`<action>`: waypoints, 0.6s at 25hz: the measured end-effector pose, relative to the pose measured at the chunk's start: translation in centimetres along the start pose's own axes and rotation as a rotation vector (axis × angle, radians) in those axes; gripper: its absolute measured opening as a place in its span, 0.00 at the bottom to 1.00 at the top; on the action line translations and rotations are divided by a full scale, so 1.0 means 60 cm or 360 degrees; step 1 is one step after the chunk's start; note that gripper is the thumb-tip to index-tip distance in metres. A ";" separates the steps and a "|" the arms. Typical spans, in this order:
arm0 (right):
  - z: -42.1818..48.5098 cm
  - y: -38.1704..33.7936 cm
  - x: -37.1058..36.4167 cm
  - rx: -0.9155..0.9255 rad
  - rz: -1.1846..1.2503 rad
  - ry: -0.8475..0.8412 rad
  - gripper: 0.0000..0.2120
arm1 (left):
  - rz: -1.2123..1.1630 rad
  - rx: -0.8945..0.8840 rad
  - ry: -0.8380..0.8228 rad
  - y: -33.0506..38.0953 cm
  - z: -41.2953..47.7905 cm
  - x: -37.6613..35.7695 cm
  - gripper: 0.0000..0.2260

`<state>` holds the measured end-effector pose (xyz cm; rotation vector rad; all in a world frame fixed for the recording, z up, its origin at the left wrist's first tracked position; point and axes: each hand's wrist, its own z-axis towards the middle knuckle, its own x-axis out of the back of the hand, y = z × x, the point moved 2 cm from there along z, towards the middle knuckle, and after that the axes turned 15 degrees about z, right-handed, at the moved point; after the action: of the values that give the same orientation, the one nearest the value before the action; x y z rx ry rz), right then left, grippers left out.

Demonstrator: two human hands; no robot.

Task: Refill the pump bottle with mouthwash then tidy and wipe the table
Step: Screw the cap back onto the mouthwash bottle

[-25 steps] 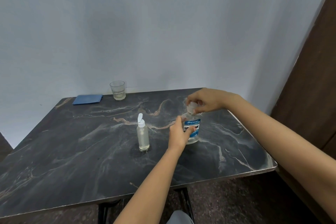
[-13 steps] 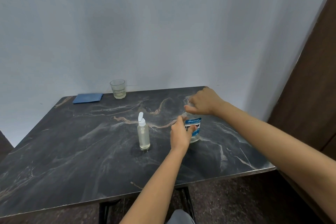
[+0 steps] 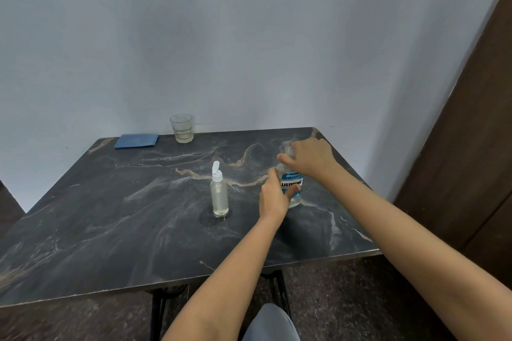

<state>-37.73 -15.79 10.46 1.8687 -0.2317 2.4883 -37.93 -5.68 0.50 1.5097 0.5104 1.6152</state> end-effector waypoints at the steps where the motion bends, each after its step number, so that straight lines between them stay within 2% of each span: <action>1: 0.001 -0.001 0.001 -0.0030 -0.0020 -0.0033 0.28 | -0.0029 0.0012 -0.0036 0.002 0.001 0.007 0.26; 4: 0.004 -0.005 0.009 -0.0201 -0.0061 -0.0185 0.40 | 0.0008 0.0040 -0.0071 0.015 0.008 0.036 0.36; 6: 0.006 -0.017 0.021 -0.0202 -0.0085 -0.0118 0.42 | 0.0108 0.0025 -0.0038 0.028 0.012 0.068 0.40; 8: 0.013 -0.039 0.040 -0.0081 -0.0066 0.0118 0.34 | 0.0143 -0.0050 0.0096 0.039 0.016 0.116 0.41; 10: 0.020 -0.068 0.053 0.0086 0.0101 0.0317 0.25 | 0.0048 -0.0145 0.0319 0.047 0.020 0.178 0.36; 12: 0.031 -0.095 0.045 0.0172 0.0317 0.0376 0.20 | -0.0063 -0.0217 0.0549 0.048 0.028 0.242 0.29; 15: 0.059 -0.141 -0.014 0.0204 0.0559 0.0306 0.19 | -0.0129 -0.0152 0.0770 0.011 0.053 0.317 0.25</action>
<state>-33.25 -7.84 11.52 1.7439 -0.4395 2.9588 -33.52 8.24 13.14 1.0091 0.7347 1.9151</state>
